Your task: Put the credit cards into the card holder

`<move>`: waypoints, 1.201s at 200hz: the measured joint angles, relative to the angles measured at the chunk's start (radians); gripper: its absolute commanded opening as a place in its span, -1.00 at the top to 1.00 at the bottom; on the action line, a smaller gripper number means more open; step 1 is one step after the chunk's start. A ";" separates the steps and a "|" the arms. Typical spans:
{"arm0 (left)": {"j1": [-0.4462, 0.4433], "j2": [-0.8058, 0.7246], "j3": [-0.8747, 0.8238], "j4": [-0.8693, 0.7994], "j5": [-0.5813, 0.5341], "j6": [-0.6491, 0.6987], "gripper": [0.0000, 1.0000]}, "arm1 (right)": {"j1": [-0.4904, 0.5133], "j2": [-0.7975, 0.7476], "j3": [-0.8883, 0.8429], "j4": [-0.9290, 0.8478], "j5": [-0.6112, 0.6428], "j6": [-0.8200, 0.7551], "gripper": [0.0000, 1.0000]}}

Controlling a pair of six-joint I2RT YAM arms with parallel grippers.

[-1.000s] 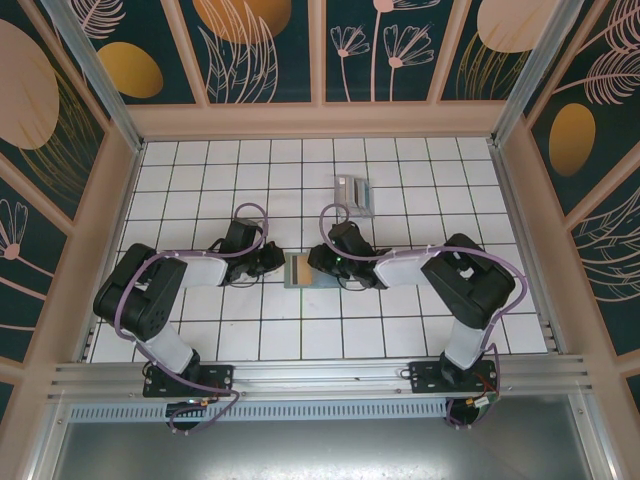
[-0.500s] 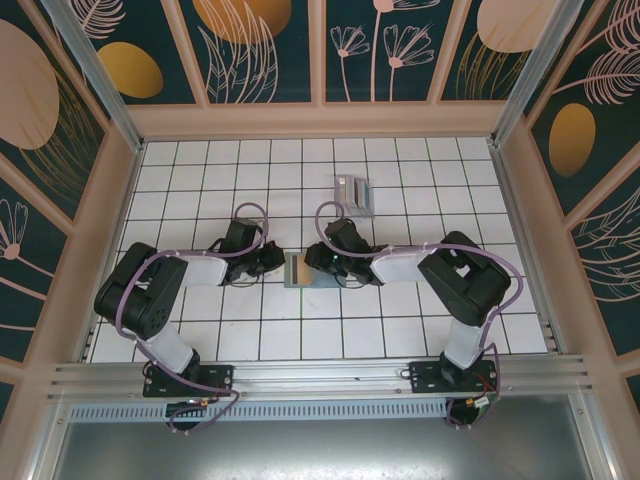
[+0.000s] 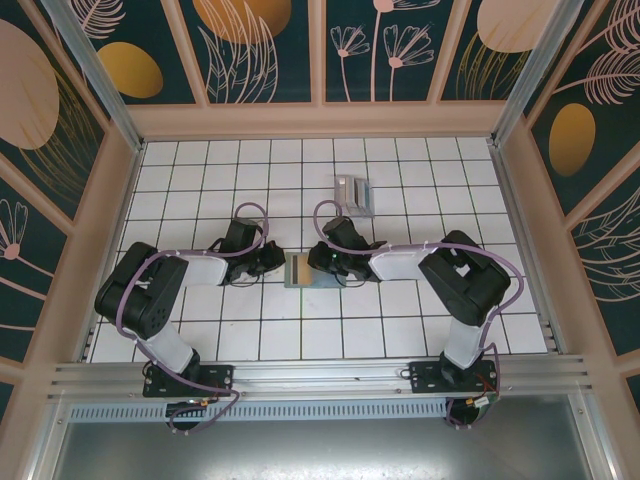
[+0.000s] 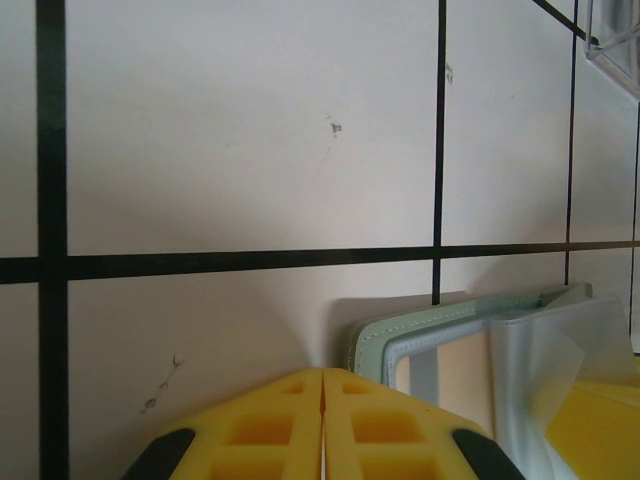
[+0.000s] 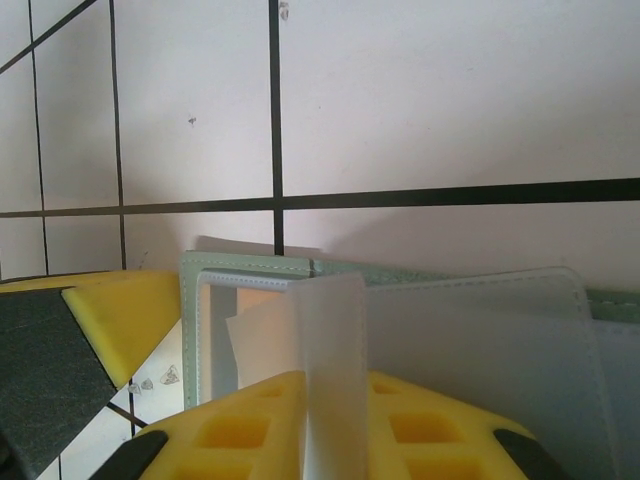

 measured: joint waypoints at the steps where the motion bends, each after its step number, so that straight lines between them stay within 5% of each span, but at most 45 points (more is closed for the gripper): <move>1: 0.000 0.000 0.000 0.001 0.000 0.000 0.80 | 0.000 0.000 0.000 0.000 0.000 0.000 0.63; 125: 0.000 0.006 0.000 0.016 0.004 -0.012 0.81 | 0.005 -0.047 0.000 -0.010 -0.004 0.001 0.53; 240: 0.000 0.006 0.000 0.017 0.004 -0.012 0.80 | 0.006 0.005 -0.002 -0.010 -0.001 0.000 0.65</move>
